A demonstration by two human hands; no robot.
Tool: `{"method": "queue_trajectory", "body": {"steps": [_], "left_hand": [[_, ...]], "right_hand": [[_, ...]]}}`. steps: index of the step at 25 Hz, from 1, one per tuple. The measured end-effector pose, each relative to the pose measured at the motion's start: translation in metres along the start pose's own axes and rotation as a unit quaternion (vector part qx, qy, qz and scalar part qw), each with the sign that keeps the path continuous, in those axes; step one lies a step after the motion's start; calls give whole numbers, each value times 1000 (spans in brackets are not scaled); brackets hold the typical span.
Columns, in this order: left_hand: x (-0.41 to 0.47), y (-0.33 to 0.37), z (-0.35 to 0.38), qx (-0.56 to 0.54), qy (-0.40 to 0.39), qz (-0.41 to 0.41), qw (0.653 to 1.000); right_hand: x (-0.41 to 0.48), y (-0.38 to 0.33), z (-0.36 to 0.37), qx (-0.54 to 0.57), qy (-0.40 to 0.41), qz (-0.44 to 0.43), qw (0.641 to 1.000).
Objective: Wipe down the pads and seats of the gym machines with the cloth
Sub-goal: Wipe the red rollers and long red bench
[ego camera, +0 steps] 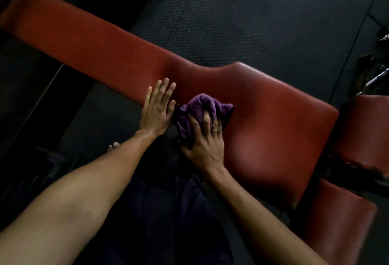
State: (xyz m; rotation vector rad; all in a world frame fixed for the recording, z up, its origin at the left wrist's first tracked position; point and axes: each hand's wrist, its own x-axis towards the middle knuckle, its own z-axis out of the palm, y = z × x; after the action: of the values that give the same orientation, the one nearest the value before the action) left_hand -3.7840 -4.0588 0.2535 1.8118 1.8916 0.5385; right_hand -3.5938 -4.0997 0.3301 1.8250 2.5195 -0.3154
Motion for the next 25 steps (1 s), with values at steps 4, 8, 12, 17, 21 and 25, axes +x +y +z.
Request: {"method": "queue_trajectory", "body": {"steps": [4, 8, 12, 17, 21, 25], "left_hand": [[-2, 1, 1, 4, 8, -5, 1000], [-2, -2, 5, 2, 18, 2, 1000], [-2, -7, 2, -4, 11, 24, 1000], [5, -15, -4, -3, 20, 39, 999], [37, -58, -17, 17, 55, 13, 998], [65, -85, -23, 48, 33, 64, 996]], "right_hand": [[-47, 37, -19, 19, 37, 43, 998], [0, -12, -3, 24, 80, 199, 976], [-16, -40, 15, 15, 27, 100, 995], [-52, -24, 18, 3, 33, 63, 998], [12, -42, 38, -34, 40, 77, 996], [77, -66, 47, -24, 35, 40, 998]]}}
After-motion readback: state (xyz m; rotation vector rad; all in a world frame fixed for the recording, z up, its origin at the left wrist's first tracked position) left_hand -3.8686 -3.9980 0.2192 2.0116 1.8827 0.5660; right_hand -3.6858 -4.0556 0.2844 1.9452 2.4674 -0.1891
